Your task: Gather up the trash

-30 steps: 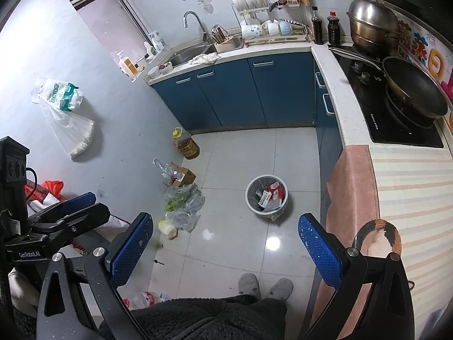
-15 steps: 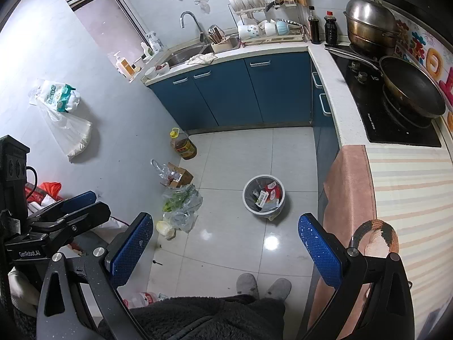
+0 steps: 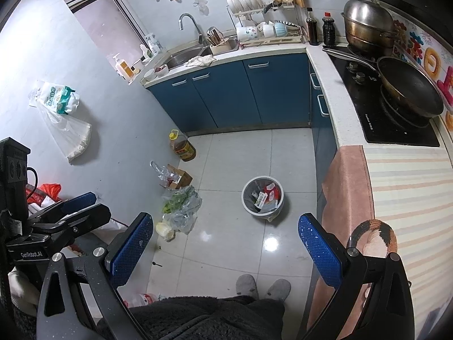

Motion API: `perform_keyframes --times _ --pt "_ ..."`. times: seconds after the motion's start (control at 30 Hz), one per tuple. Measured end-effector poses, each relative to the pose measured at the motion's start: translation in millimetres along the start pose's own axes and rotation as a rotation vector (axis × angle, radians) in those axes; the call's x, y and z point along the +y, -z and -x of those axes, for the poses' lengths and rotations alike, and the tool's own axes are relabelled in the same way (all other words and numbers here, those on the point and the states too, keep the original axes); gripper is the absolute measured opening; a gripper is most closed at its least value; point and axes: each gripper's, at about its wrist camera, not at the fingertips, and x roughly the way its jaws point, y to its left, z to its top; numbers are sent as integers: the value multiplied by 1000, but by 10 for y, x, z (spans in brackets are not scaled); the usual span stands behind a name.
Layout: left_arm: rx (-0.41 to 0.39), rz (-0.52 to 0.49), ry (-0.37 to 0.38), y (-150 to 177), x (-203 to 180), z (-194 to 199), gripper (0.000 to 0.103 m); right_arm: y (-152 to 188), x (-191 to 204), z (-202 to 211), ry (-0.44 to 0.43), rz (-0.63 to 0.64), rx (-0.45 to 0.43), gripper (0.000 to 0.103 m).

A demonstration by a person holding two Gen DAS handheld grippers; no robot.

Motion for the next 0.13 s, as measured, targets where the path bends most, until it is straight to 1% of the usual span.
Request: perform_keyframes --times 0.13 --pt "0 -6 6 18 20 7 103 17 -18 18 0 4 3 103"
